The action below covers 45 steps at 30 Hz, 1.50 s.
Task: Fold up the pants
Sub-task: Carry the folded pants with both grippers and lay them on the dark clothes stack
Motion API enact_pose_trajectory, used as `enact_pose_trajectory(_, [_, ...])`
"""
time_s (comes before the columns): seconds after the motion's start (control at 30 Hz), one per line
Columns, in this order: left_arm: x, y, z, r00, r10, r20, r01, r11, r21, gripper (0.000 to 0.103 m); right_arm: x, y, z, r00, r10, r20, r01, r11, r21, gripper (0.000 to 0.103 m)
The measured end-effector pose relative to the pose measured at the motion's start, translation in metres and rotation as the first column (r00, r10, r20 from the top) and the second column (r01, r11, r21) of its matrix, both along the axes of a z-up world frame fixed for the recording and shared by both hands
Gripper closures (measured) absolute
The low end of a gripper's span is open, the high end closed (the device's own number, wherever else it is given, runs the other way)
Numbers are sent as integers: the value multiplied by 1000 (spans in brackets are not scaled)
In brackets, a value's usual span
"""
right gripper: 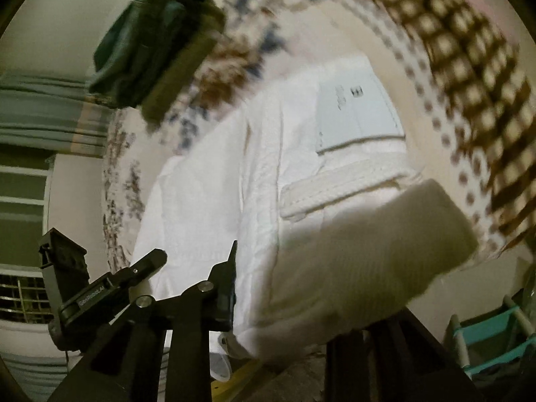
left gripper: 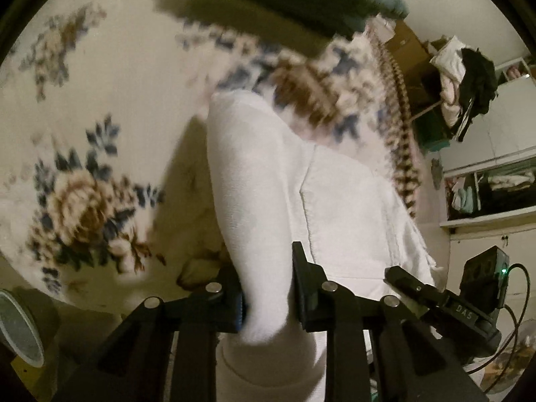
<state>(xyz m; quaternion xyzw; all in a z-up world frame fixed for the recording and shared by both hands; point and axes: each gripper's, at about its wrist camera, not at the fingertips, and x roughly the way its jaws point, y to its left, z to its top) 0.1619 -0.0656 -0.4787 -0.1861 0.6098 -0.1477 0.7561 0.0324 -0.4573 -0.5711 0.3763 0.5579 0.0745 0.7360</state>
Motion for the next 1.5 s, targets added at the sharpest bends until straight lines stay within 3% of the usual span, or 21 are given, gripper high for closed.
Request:
enact_pose_trajectory(0.17, [28, 6, 78, 996, 14, 89, -16, 1000, 12, 83, 67, 41, 77, 996, 36, 84, -35, 999, -10, 75])
enact_pose_trajectory(0.4, [110, 5, 169, 977, 24, 214, -26, 1000, 5, 83, 148, 40, 181, 978, 38, 207, -32, 999, -34, 75])
enact_pose_trajectory(0.6, [192, 13, 213, 956, 16, 293, -12, 1000, -17, 83, 242, 59, 244, 956, 19, 294, -1, 998, -60, 75])
enact_pose_trajectory(0.77, [272, 27, 223, 948, 17, 317, -4, 999, -41, 83, 320, 73, 272, 943, -2, 333, 30, 997, -78, 75])
enact_pose_trajectory(0.9, [329, 35, 213, 946, 13, 325, 0, 999, -40, 83, 383, 85, 275, 935, -1, 353, 37, 995, -95, 75])
enact_pose_trajectory(1.1, [383, 35, 182, 951, 11, 309, -4, 1000, -24, 83, 460, 90, 243, 942, -4, 335, 38, 995, -96, 75])
enact_pose_trajectory(1.37, [415, 40, 116, 976, 20, 215, -17, 1000, -12, 83, 511, 94, 168, 968, -5, 252, 30, 995, -99, 75])
enact_pose_trajectory(1.5, [414, 43, 101, 983, 31, 183, -29, 999, -14, 82, 521, 98, 148, 974, 11, 228, 16, 993, -114, 75])
